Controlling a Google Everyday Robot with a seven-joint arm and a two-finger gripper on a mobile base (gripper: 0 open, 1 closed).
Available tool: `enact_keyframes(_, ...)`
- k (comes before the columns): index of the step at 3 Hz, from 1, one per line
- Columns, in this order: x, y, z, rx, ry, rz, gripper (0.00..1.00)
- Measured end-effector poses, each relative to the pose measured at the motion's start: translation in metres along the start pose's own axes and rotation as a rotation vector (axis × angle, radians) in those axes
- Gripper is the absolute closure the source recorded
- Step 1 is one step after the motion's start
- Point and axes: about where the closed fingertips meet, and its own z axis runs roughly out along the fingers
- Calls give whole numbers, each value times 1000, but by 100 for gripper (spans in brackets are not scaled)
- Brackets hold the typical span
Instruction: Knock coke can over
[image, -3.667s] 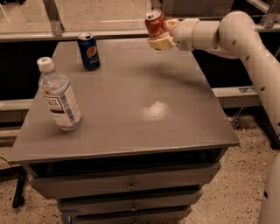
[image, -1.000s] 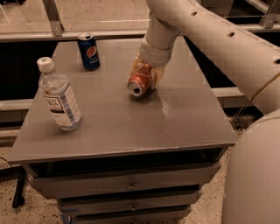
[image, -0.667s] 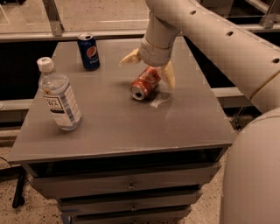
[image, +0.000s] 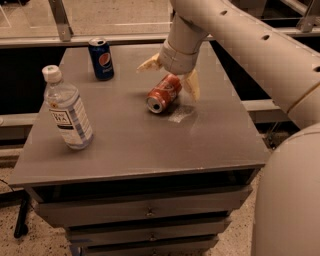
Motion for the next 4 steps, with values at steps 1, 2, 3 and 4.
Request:
enact_keyframes(1, 5, 2, -4, 32, -21, 73, 0)
enact_keyframes(2, 19, 8, -11, 108, -78, 227, 0)
enact_keyframes(3, 43, 17, -30, 253, -154, 464, 0)
enact_keyframes(4, 63, 27, -63, 427, -248, 723, 0)
